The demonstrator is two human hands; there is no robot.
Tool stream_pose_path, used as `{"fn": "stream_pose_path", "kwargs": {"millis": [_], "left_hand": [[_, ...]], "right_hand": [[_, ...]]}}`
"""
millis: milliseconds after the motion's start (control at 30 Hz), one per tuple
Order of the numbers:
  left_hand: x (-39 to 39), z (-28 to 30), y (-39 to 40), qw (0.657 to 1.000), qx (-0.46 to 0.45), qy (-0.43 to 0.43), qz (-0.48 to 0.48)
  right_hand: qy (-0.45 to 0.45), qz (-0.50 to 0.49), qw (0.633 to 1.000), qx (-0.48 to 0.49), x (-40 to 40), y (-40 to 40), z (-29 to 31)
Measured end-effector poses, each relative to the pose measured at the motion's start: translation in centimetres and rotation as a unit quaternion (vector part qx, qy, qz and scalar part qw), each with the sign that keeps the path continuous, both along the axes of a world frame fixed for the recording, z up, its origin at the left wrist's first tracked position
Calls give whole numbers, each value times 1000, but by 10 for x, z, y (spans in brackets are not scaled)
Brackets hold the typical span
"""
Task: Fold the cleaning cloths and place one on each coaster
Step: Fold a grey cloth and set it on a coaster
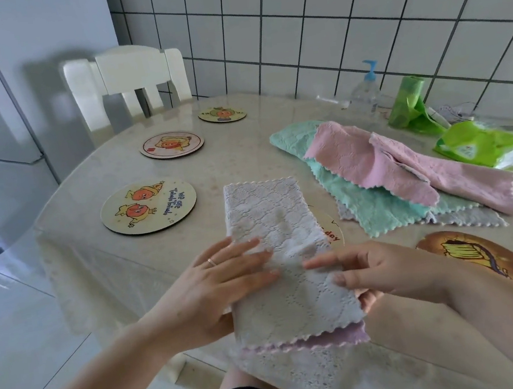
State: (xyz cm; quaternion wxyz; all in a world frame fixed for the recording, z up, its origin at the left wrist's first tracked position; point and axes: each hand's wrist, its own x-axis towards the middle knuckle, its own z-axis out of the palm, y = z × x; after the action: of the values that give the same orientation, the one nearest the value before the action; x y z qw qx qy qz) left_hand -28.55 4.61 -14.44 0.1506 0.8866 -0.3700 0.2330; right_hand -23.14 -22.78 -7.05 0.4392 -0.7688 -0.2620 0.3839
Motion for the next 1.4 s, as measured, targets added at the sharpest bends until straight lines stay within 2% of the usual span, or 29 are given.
{"fn": "stream_pose_path", "kwargs": {"millis": [67, 200, 267, 333, 400, 467, 600, 700, 800, 833, 900, 1000, 1067, 1267, 1400], "left_hand": [[-1, -6, -1, 1000, -9, 16, -12], [-3, -6, -5, 989, -131, 70, 16], [-4, 3, -6, 979, -172, 99, 39], [-5, 11, -9, 965, -219, 135, 52], [-4, 20, -15, 942, -279, 172, 75], [6, 28, -19, 916, -327, 196, 124], [37, 44, -22, 860, -381, 261, 217], [60, 54, -18, 837, -389, 300, 241], [84, 53, -6, 764, -466, 388, 220], [92, 51, -2, 753, -470, 404, 223], [104, 47, 4, 768, -436, 404, 237], [116, 41, 10, 824, -328, 375, 269], [120, 38, 11, 848, -265, 354, 290], [118, 34, 7, 859, -281, 312, 293], [114, 39, 8, 857, -261, 307, 322]], "right_hand": [[25, -6, 1000, 13, -1, -4, -3], [23, -43, 999, 19, -5, -10, -5], [-22, -57, 998, 29, -8, -7, -6], [-131, -71, 988, 34, -8, -3, -6], [-266, -88, 960, 15, -3, 2, -11], [-342, -135, 930, 19, 4, 10, -14], [-368, -207, 904, 69, 29, 33, -13], [-354, -262, 898, 20, 56, 53, -10], [-340, -283, 896, -43, 88, 69, -19], [-336, -283, 896, -65, 97, 72, -22], [-332, -282, 893, -113, 111, 77, -27], [-316, -279, 897, -134, 120, 80, -26], [-314, -278, 897, -139, 123, 81, -24], [-352, -272, 890, -97, 121, 79, -28], [-360, -269, 887, -106, 124, 80, -28]]}}
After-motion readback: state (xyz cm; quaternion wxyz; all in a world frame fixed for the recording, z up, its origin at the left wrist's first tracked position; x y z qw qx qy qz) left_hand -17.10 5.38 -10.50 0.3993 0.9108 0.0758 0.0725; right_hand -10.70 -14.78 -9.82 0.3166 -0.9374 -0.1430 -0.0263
